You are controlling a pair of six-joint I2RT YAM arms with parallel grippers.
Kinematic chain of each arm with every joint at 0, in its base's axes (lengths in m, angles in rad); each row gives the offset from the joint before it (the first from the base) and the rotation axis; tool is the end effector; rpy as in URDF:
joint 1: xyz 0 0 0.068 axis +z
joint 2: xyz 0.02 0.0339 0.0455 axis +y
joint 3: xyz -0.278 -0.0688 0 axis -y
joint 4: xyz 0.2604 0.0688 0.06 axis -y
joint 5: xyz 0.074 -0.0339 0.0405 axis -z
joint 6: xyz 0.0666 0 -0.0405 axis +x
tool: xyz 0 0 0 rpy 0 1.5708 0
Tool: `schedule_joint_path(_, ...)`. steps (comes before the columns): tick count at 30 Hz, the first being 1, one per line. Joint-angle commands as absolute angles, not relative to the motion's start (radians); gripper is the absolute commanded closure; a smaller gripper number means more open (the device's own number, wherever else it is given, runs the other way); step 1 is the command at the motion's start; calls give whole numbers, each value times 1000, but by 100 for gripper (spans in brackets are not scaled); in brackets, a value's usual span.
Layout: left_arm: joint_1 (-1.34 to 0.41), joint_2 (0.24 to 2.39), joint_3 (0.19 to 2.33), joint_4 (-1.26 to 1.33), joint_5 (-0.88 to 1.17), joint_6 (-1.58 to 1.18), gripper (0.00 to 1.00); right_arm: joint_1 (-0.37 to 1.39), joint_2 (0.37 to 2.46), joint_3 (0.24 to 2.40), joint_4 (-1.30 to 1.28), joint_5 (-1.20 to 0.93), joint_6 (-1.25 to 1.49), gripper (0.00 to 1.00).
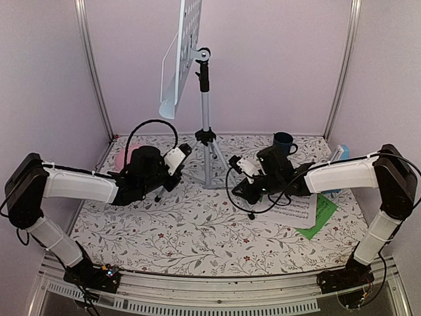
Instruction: Set up the instrument practice props
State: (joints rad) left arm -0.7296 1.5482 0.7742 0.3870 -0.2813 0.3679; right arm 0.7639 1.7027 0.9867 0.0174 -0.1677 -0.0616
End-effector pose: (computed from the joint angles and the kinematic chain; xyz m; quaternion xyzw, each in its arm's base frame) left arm 0.2879 -0.2326 0.2002 0.3619 0.7418 0.0151 0.5643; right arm 0.2807 0.2843 0.1736 -0.3947 0.8132 0.2161 0.3691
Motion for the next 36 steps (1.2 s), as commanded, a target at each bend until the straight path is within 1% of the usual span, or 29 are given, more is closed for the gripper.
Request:
schedule_joint_path(1,-683,1513,721,218,-469,374,100,702,1641,942,-154,-62,103,100)
schedule_joint_path(7,-677,1478,648,201,-514,315,100,687,1607,884,-201,-74,116,100)
schedule_joint_path(9,-677,1465,636,203,-513,304,100,687,1616,900,-195,-66,115,100)
schedule_joint_path(12,-683,1454,635,211,-511,287,100,687,1676,993,-179,-50,95,100)
schedule_joint_path(18,-693,1422,606,236,-604,276,100,679,1840,1254,-128,-50,-8,100)
schedule_joint_path(23,-707,1404,600,249,-631,257,100,640,1921,1375,-52,-86,-134,100)
schedule_joint_path(28,-741,1459,631,264,-594,221,100,580,1979,1418,39,-159,-204,99)
schedule_joint_path(36,-806,1657,820,236,-581,131,100,547,2043,1465,81,-228,-280,96)
